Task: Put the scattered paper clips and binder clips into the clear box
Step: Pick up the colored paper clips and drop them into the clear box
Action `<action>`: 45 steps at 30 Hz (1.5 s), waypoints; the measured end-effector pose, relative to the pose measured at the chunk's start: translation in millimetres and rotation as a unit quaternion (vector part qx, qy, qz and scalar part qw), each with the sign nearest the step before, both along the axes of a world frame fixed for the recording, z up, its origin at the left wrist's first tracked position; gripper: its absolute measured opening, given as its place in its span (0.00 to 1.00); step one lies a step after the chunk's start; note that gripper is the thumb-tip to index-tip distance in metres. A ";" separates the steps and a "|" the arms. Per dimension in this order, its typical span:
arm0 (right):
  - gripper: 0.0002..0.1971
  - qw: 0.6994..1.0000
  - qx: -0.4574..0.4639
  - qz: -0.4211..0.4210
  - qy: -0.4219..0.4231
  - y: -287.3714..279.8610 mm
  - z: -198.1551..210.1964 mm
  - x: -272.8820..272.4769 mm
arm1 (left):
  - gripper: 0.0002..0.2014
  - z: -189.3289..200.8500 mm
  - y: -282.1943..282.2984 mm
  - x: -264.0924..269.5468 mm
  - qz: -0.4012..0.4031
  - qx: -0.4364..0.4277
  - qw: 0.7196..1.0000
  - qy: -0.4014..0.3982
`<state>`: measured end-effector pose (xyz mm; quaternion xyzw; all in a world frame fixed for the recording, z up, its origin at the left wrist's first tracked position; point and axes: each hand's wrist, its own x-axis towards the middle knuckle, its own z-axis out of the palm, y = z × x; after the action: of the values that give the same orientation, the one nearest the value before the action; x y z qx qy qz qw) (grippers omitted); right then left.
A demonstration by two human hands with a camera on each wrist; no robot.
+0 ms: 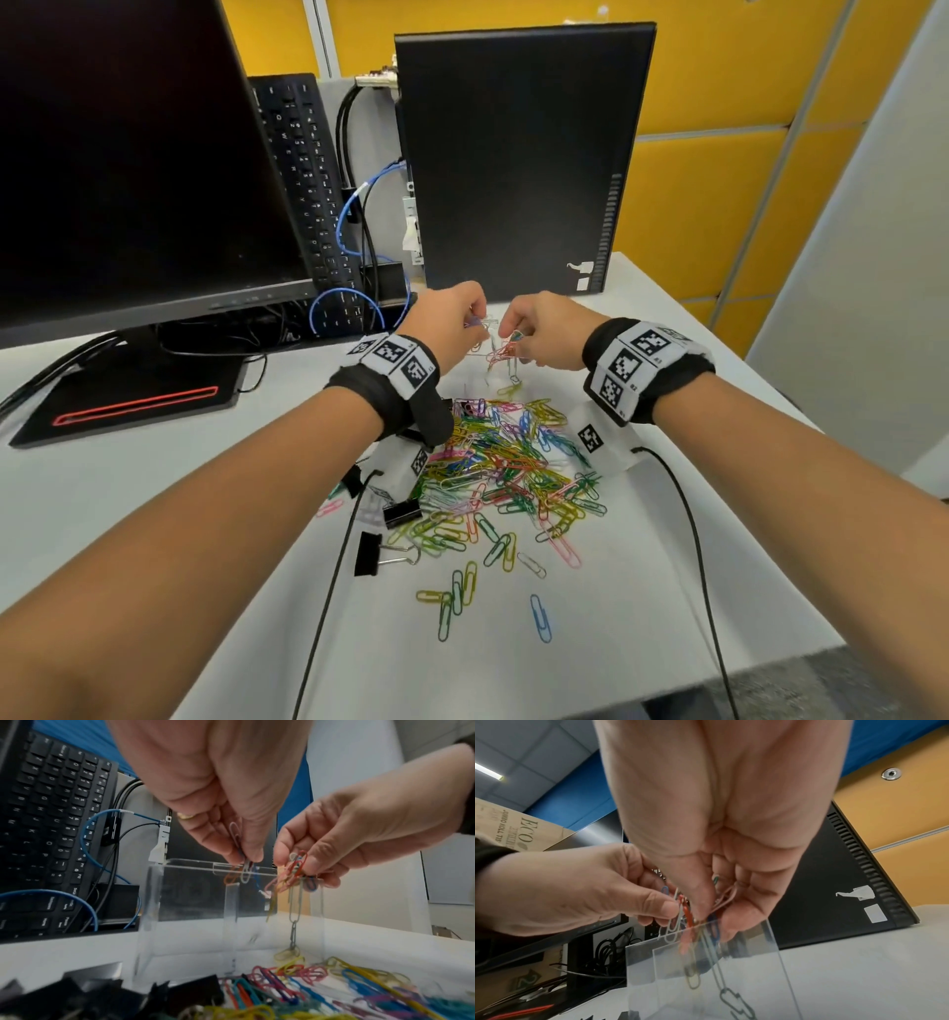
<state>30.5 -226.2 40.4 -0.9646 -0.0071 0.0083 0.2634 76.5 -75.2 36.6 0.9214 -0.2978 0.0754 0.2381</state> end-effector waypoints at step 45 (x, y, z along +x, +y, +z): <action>0.10 0.973 -0.083 0.100 0.189 30.1 -18.3 -40.0 | 0.06 13.2 13.7 -20.7 -0.191 0.306 0.910 0.205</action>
<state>-9.5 -196.1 22.1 -0.9584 -0.0527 0.2174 0.1771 55.7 -61.4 49.8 0.8697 -0.4213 -0.2570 0.0102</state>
